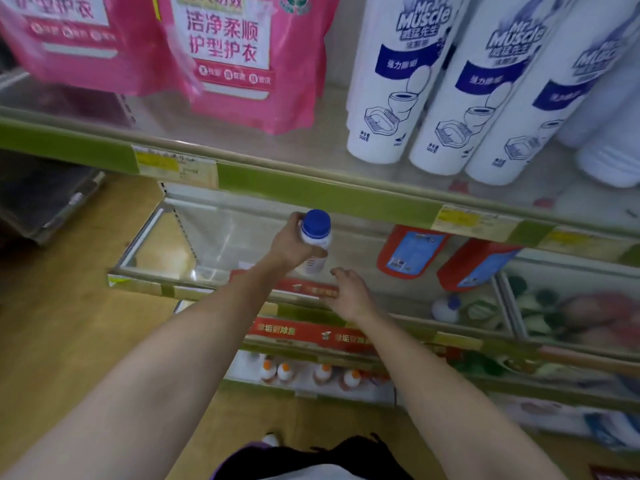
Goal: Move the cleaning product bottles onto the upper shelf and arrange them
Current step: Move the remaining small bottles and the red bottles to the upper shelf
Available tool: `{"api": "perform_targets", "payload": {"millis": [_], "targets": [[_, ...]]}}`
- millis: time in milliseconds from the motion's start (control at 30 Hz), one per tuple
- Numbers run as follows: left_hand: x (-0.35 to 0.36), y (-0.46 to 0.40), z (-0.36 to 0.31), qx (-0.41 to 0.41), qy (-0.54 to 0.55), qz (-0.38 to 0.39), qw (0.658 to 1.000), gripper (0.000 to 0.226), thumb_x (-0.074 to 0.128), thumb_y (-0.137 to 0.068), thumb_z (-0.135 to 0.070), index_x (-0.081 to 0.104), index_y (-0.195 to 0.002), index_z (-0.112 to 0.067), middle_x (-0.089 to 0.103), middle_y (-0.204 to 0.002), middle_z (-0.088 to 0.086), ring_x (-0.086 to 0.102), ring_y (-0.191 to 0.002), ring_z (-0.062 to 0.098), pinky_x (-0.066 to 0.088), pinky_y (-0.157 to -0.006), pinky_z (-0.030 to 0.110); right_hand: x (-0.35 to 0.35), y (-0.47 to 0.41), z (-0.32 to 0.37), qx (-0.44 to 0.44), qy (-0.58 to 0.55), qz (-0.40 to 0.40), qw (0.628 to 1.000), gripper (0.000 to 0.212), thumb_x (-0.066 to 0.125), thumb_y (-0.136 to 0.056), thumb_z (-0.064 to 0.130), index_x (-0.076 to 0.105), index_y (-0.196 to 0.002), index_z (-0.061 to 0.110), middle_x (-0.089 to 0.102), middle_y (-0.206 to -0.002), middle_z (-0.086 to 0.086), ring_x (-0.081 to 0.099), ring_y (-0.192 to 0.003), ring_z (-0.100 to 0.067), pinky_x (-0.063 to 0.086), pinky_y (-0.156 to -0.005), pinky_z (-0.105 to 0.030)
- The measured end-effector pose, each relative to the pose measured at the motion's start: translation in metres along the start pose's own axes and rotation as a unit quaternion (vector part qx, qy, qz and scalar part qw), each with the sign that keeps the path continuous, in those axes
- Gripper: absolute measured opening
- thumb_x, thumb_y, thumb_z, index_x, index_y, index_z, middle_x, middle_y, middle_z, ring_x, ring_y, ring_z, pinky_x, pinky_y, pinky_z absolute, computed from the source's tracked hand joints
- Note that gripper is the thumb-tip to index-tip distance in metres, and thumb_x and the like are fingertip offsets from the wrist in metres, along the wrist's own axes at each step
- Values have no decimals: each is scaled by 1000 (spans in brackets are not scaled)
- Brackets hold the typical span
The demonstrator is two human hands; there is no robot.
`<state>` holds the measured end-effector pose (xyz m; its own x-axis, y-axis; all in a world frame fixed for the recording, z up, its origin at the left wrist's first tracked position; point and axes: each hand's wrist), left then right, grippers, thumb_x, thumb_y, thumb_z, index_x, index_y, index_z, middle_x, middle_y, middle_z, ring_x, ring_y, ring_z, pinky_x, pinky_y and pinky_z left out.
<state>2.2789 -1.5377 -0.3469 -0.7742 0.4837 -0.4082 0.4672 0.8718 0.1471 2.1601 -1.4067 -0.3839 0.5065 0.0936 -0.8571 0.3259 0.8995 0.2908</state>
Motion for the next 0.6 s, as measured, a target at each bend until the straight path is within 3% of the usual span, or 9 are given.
{"api": "perform_targets", "payload": {"millis": [100, 233, 433, 600], "targets": [[6, 0, -8, 28, -73, 32, 996, 84, 94, -60, -29, 43, -126, -18, 65, -115, 0, 62, -100, 25, 49, -87, 36, -5, 8, -9, 30, -15, -7, 999, 73, 73, -90, 36, 38, -152, 18, 46, -149, -7, 44, -136, -27, 42, -112, -42], [29, 3, -22, 71, -137, 92, 984, 83, 95, -57, -37, 47, -124, -21, 65, -116, -3, 63, -105, 24, 50, -88, 34, -11, 24, -22, 69, -32, -6, 997, 74, 72, -90, 36, 37, -152, 18, 45, -150, -8, 44, -137, -28, 41, -113, -46], [88, 25, -47, 38, -29, 61, 997, 73, 92, -60, -40, 57, -123, -27, 67, -112, -6, 65, -102, 20, 54, -90, 38, -31, 58, -63, 91, -73, -27, 993, 67, 73, -87, 37, 43, -141, 13, 52, -138, -10, 52, -126, -28, 47, -102, -39], [147, 54, -81, 34, 8, 73, 997, 60, 92, -59, -44, 60, -108, -30, 71, -108, -4, 68, -97, 17, 55, -89, 38, -58, 97, -119, 123, -138, -51, 982, 89, 82, -75, 50, 38, -143, 13, 50, -135, -8, 54, -123, -27, 47, -92, -34]]}}
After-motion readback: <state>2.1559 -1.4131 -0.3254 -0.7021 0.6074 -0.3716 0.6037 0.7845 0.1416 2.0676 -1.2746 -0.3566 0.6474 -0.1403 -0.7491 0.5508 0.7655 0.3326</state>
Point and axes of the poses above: each hand's wrist, its own y-axis away from the middle knuckle, its own x-axis out of the palm, z = x × y
